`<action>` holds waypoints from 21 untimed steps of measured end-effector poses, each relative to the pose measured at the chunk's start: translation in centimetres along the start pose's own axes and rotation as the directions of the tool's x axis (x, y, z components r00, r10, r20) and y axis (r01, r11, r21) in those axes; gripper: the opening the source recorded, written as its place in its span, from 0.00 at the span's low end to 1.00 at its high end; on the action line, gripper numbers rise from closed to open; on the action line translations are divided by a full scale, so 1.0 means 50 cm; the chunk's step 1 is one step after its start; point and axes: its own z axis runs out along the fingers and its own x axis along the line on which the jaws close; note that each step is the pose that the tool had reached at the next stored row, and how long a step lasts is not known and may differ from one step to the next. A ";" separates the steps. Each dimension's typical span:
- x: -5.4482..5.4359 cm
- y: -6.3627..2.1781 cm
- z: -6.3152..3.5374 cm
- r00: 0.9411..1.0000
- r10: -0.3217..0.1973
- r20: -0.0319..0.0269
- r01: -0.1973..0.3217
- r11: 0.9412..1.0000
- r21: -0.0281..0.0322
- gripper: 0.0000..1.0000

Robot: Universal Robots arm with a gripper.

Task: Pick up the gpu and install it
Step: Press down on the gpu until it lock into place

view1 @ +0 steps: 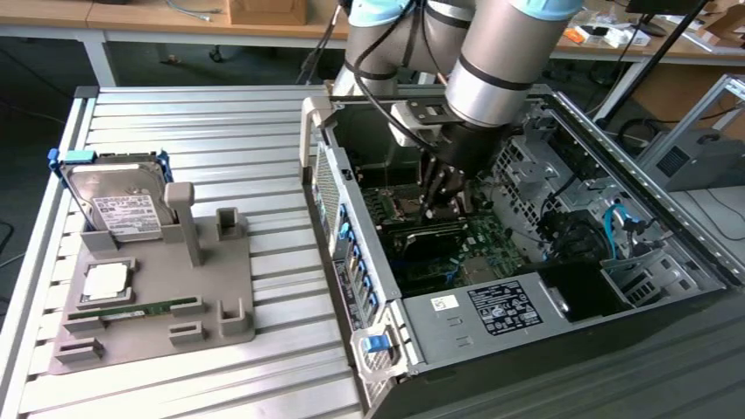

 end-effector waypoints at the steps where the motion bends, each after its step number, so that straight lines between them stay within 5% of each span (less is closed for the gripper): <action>1: 0.000 0.009 0.002 1.000 0.000 0.000 0.000 1.000 0.000 0.11; 6: 0.000 0.042 0.013 1.000 0.000 0.000 0.000 1.000 0.000 0.11; 21: 0.016 0.054 0.023 1.000 0.000 -0.001 0.000 1.000 0.000 0.11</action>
